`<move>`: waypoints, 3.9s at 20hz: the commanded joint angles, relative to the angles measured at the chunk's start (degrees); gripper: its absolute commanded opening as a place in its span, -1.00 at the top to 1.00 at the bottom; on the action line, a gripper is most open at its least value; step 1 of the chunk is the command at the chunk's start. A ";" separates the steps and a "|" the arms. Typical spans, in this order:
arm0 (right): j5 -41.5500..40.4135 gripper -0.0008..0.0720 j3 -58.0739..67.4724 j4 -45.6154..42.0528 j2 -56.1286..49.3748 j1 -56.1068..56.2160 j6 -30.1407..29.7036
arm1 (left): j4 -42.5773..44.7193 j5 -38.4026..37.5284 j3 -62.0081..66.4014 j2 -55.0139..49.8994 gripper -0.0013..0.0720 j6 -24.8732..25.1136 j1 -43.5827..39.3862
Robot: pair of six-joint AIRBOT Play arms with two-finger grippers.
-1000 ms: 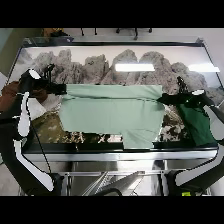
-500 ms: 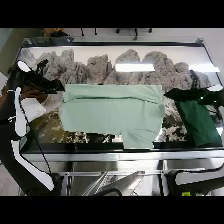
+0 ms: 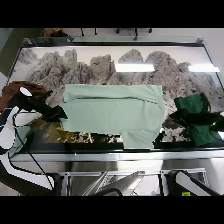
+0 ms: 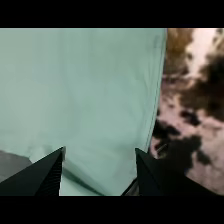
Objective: Fold the shirts.
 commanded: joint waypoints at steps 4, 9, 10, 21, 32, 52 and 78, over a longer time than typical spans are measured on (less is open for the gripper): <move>1.14 -0.41 -15.39 -0.98 4.72 1.11 2.34 | -0.66 6.23 -8.66 1.16 0.54 3.45 -2.03; -6.84 -0.40 -21.42 1.09 4.20 9.88 2.45 | -1.03 6.03 -8.66 2.75 0.91 3.67 -1.92; -8.76 -0.40 -21.57 2.62 3.39 11.58 2.43 | -1.01 6.08 -8.66 3.17 0.91 3.67 -1.92; -6.34 0.92 -19.61 14.86 -0.81 15.78 -6.58 | -1.01 1.70 -9.55 9.70 0.91 2.45 4.66; 1.62 0.93 -15.91 4.24 16.65 -0.09 0.57 | -1.14 -3.04 -19.93 20.35 0.92 0.57 8.81; -21.53 0.88 27.50 29.42 -38.14 17.44 -25.66 | -1.09 -0.83 25.75 -12.39 0.88 -6.49 -3.85; -3.80 0.93 38.56 6.25 -40.26 23.41 -8.31 | -1.66 -3.96 38.77 -13.00 0.17 -15.17 -18.14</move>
